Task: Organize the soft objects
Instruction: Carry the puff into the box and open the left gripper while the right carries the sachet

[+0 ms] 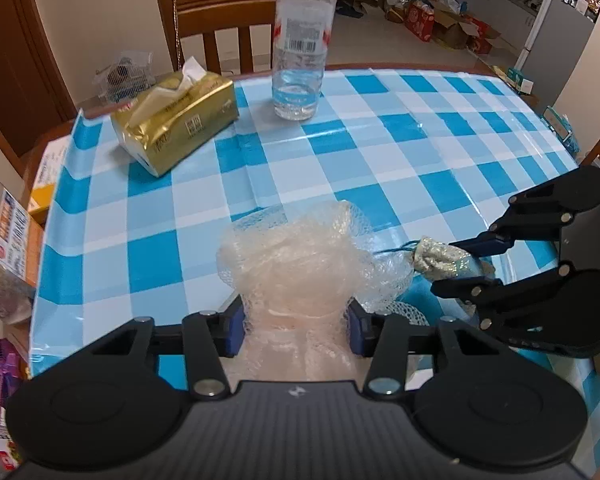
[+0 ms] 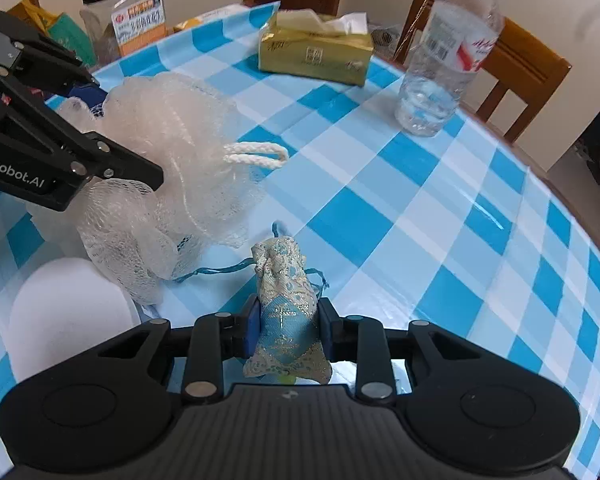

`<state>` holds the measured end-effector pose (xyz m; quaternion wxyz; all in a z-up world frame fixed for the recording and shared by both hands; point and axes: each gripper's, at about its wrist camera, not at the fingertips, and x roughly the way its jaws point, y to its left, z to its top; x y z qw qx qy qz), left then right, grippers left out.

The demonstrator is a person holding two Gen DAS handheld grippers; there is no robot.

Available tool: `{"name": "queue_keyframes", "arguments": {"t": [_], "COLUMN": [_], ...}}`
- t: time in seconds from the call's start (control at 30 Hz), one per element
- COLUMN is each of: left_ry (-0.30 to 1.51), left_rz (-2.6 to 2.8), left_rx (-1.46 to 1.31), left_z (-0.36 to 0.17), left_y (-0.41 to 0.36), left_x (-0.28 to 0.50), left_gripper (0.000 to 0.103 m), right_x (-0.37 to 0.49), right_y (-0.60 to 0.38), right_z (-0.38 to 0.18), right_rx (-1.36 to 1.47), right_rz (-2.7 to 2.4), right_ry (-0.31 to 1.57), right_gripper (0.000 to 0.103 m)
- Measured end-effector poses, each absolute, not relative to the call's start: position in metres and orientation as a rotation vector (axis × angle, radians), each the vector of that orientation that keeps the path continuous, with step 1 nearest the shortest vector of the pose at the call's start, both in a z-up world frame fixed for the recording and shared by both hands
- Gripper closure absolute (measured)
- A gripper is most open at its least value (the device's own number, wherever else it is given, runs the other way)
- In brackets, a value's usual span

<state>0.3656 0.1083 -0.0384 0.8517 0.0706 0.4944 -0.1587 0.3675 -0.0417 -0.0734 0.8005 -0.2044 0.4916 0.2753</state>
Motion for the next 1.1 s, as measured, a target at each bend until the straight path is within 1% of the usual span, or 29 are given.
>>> {"name": "queue_keyframes", "arguments": {"t": [0.43, 1.1], "left_ry": [0.982, 0.966], "left_rz": [-0.328, -0.371], "left_rx": [0.151, 0.163], "left_z": [0.001, 0.042], "left_y": [0.119, 0.14], "left_x": [0.352, 0.316], "left_gripper": [0.061, 0.066], "right_x": [0.355, 0.32], "right_y": [-0.049, -0.057], "right_z": [-0.037, 0.024], "right_rx": [-0.403, -0.363], "right_rz": [0.579, 0.576], "right_ry": [1.001, 0.931], "right_gripper": [0.069, 0.069]}}
